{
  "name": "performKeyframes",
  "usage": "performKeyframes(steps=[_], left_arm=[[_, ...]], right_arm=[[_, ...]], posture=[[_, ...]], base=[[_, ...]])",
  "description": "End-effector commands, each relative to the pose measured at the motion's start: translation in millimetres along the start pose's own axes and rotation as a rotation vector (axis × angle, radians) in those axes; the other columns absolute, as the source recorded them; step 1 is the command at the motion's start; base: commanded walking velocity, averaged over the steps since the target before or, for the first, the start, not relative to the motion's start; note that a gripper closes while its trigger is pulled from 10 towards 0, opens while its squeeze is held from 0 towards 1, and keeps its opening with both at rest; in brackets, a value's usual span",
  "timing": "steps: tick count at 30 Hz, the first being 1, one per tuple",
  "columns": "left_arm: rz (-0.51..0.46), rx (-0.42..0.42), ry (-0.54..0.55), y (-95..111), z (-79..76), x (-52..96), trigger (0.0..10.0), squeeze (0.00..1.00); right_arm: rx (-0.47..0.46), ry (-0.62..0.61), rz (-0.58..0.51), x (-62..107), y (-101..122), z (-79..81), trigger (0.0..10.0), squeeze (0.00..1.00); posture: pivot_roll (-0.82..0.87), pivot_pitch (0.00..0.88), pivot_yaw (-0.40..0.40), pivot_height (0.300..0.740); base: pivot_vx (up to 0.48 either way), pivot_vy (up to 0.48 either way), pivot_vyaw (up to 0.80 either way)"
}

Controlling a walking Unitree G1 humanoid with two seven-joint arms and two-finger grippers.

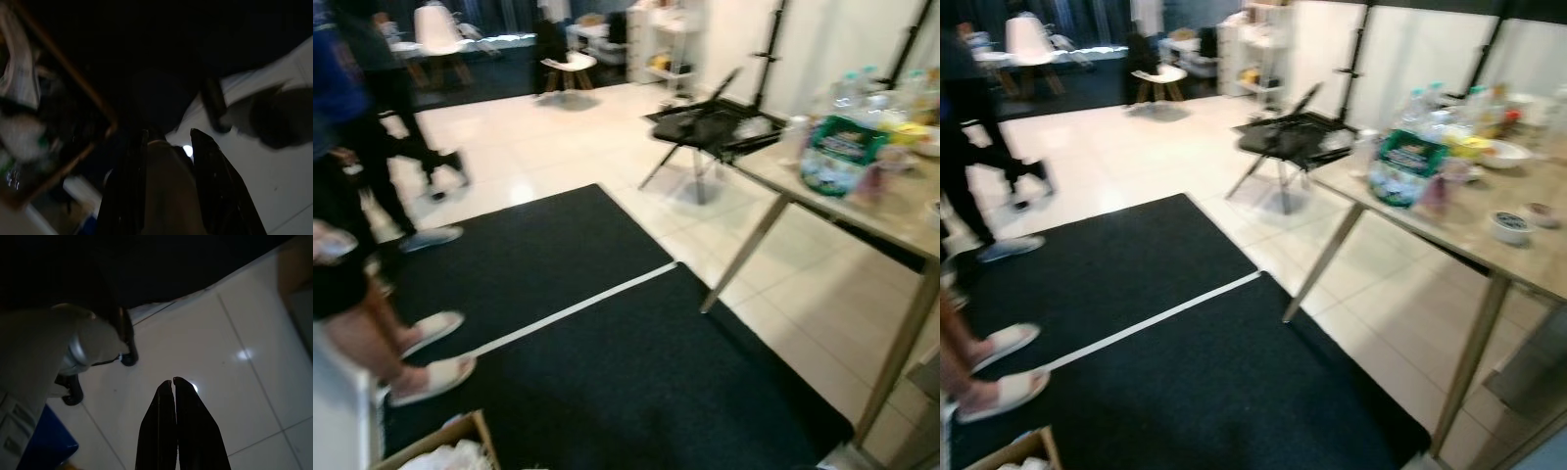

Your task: Restocking fridge

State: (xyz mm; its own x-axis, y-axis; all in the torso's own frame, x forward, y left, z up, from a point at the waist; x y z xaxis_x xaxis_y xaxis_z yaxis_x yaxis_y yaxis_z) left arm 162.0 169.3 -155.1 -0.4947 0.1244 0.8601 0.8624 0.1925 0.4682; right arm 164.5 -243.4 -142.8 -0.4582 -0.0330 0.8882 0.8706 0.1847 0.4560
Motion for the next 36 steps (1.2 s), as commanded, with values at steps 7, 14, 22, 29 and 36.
performKeyframes(steps=[7, 14, 22, 29, 36], left_arm=[[0.04, 0.001, 0.008, -15.1, 3.0, 2.7, 10.0, 0.0], [0.04, 0.003, 0.007, -15.3, 2.8, 2.7, 10.0, 0.0], [0.041, 0.003, 0.007, -16.2, 2.5, 2.9, 10.0, 0.0], [0.037, 0.007, 0.013, -15.4, 2.7, 2.6, 10.0, 0.0], [0.032, 0.012, 0.022, -14.4, 3.5, 2.5, 10.0, 0.0]], right_arm=[[0.014, -0.003, -0.022, -1.9, 7.8, 2.9, 10.0, 0.0], [0.01, -0.003, -0.022, -1.8, 7.3, 2.8, 10.0, 0.0], [0.001, 0.005, -0.008, -1.8, 4.1, 4.2, 10.0, 0.0], [0.008, 0.008, -0.002, -1.9, 3.1, 5.2, 10.0, 0.0], [0.009, 0.007, 0.003, -1.9, 2.2, 5.4, 10.0, 0.0]], posture=[[-0.08, 0.036, -0.008, 0.74], [-0.08, 0.038, -0.009, 0.74], [-0.09, 0.039, -0.011, 0.74], [-0.09, 0.039, -0.011, 0.74], [-0.09, 0.04, -0.01, 0.74]], base=[[0.359, 0.0, -0.3], [0.434, 0.0, 0.0], [0.444, 0.0, -0.1], [0.286, 0.0, -0.8], [0.0, 0.0, -0.8]])
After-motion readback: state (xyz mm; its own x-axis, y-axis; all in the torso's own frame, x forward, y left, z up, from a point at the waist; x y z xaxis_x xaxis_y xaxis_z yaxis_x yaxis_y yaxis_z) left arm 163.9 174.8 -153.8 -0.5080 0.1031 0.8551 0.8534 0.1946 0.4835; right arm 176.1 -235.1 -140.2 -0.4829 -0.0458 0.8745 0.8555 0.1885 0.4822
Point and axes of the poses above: a point about 5 cm out from each wrist's last joint towards the gripper, its own x axis pointing back from the gripper into the wrist, its own y axis along the axis of the wrist's last joint, z = x × y, the point moved 6 cm from there along -x, pointing out of the wrist towards the gripper, and after that the axes turned 8 degrees about x, right-handed, at the moved point
